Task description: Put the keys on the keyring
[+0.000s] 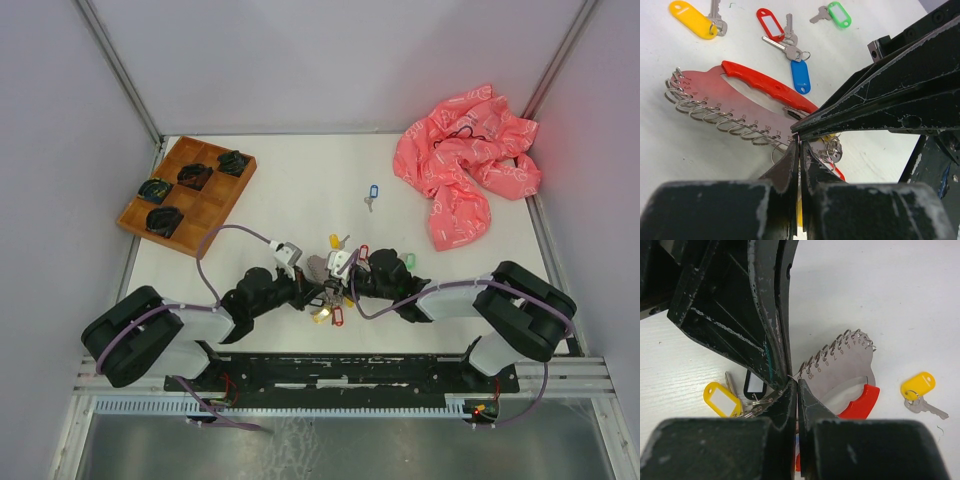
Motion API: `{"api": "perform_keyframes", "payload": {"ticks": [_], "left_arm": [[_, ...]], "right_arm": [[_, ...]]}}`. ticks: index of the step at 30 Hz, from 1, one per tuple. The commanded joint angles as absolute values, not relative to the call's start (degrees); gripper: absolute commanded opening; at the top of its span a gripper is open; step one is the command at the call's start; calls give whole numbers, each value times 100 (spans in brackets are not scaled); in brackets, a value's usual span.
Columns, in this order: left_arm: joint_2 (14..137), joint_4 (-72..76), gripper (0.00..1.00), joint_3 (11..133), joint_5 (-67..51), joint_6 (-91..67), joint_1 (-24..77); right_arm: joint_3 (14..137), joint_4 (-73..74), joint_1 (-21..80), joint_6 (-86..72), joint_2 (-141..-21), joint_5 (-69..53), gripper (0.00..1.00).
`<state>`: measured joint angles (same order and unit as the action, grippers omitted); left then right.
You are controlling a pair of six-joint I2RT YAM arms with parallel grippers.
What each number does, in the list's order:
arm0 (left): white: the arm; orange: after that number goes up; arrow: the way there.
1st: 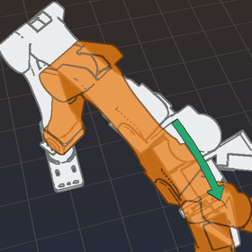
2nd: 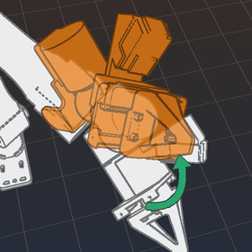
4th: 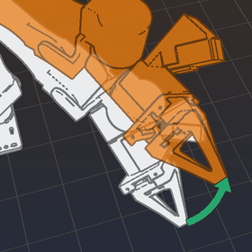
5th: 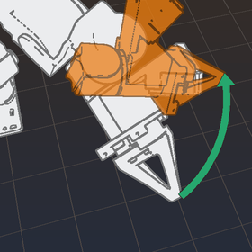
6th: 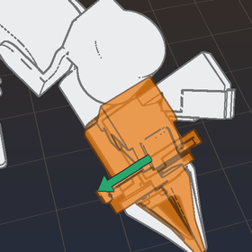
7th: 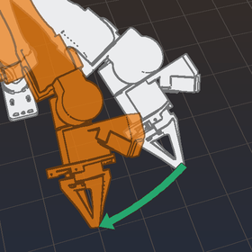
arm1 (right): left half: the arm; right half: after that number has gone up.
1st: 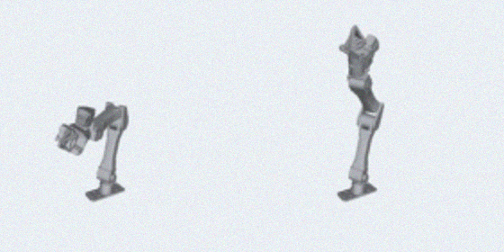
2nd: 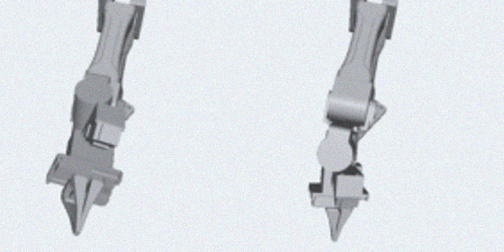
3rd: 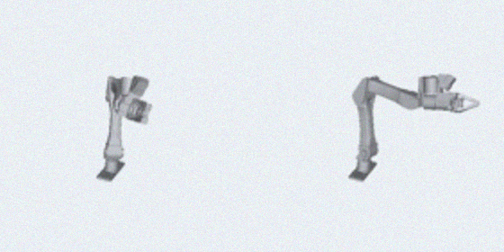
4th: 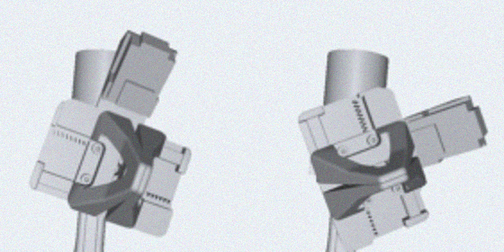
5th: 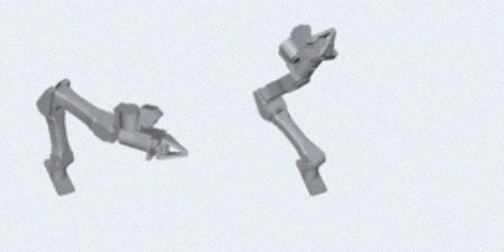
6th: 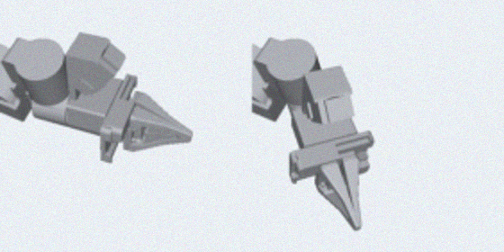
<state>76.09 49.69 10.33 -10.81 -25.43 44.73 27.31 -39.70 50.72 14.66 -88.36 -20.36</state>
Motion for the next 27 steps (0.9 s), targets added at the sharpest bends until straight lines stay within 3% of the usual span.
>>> {"api": "perform_keyframes", "payload": {"ticks": [1,6,17,27], "left_arm": [[7571,6397,3,1114,-1042,-3046,4506],[7551,6431,5,1177,-1140,-3099,4510],[6055,4609,30,927,-493,-1550,4500],[6514,5140,33,800,-964,-1023,4504]], "right_arm": [[2880,-4015,5115,1259,-8934,-2144,1],[2856,-3939,5115,1466,-8723,-1892,1],[2826,-3327,5115,1957,-7794,-1663,1],[2931,-3126,5112,2355,-7565,-1587,1]]}}
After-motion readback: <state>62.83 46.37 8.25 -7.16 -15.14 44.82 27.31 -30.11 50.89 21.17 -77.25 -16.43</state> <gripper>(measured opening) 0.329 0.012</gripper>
